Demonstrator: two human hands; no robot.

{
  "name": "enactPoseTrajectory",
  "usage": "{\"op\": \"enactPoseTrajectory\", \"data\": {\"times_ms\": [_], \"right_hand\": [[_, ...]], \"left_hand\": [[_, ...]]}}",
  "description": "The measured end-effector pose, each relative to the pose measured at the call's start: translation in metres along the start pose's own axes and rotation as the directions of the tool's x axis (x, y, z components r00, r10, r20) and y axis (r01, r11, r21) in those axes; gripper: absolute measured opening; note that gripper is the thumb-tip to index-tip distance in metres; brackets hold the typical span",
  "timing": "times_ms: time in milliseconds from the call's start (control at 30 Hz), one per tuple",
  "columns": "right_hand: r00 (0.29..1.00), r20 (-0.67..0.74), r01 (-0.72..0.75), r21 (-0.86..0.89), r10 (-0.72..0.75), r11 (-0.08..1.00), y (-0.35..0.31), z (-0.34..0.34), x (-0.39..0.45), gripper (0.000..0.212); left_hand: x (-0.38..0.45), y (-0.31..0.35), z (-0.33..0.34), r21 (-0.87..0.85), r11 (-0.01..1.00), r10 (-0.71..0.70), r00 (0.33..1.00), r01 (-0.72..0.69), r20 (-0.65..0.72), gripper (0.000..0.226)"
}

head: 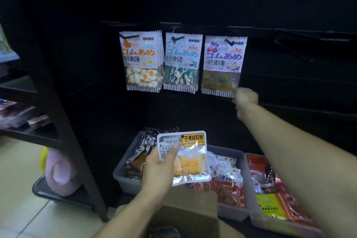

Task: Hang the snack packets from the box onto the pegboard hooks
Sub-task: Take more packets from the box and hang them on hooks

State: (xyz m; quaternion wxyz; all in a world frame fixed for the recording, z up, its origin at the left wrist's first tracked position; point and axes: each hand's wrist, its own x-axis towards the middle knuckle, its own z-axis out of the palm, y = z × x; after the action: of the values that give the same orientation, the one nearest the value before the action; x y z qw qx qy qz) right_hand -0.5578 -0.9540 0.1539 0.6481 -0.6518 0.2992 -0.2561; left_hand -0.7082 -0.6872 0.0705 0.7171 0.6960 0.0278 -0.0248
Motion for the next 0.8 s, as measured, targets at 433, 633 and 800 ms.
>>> {"op": "enactPoseTrajectory", "data": {"times_ms": [433,633,800], "right_hand": [[0.752,0.659,0.089,-0.079,-0.015,0.993,0.018,-0.059,-0.195,0.041],[0.739,0.635,0.312,-0.025,-0.226,0.950,-0.029,-0.087,-0.207,0.018],[0.747,0.457,0.467,0.158,-0.483,0.870,-0.112,-0.105,-0.194,0.013]], "left_hand": [[-0.025,0.042,0.002,-0.115,0.991,0.057,0.991,-0.071,-0.124,0.022],[-0.043,0.106,0.019,-0.118,0.976,0.186,0.983,-0.184,0.002,0.029],[-0.040,0.194,0.039,-0.131,0.938,0.336,0.933,-0.320,0.127,0.026]]}}
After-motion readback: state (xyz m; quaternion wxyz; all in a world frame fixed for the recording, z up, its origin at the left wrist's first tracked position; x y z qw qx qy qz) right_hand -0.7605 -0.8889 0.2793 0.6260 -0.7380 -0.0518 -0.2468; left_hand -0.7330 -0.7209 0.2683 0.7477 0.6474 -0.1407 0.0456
